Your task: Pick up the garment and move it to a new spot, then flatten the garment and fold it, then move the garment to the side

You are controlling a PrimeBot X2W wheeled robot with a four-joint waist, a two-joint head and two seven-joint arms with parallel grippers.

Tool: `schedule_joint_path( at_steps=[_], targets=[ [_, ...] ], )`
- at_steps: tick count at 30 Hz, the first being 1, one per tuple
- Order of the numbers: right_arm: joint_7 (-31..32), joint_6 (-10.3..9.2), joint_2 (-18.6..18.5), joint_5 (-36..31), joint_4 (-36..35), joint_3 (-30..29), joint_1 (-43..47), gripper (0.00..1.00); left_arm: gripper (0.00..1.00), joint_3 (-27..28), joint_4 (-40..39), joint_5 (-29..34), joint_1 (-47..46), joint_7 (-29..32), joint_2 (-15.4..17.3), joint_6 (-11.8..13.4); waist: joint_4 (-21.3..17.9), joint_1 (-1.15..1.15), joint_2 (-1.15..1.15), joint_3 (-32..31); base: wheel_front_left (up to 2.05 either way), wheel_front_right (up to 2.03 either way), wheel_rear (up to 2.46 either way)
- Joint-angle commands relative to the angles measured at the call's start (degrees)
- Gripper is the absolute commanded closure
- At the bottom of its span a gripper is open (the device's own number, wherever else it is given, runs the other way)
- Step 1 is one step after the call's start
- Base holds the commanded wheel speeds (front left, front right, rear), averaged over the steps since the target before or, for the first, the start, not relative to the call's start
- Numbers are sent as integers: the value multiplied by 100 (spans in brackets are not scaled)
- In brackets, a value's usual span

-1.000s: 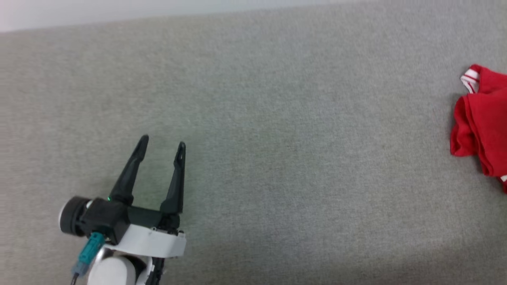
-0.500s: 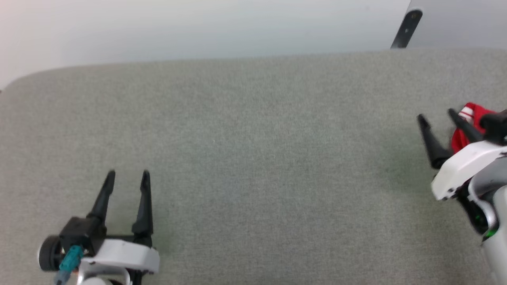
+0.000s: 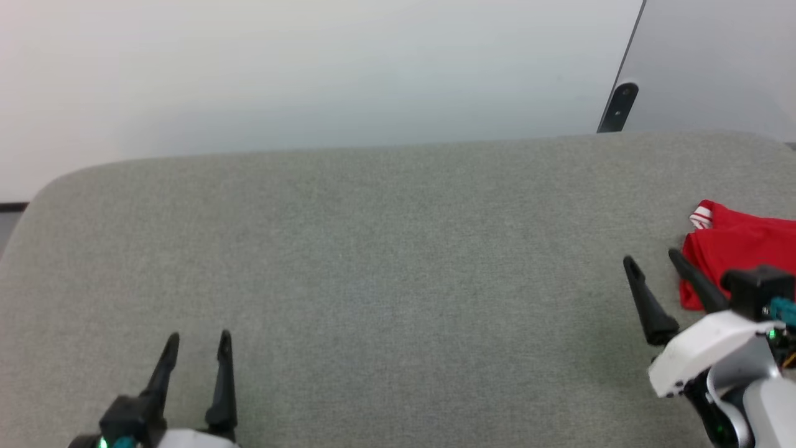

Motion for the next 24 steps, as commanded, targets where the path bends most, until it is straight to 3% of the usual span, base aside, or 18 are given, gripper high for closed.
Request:
schedule_joint_path(
  at_steps=[1,12,24],
  targets=[
    [-14,-10,68,12,-126,-98,197,0,0,28,-89,25,182,-2,-20,32,-55,0,0,-90,0,0,0],
    [326,-10,416,-283,-1220,-656,1507,0,0,182,-965,85,1218,-2,-123,156,-61,0,0,-209,0,0,0],
    [623,-10,616,-420,-1759,-783,1750,0,0,46,-1145,119,1339,-2,-158,239,-111,0,0,-224,0,0,0]
  ],
)
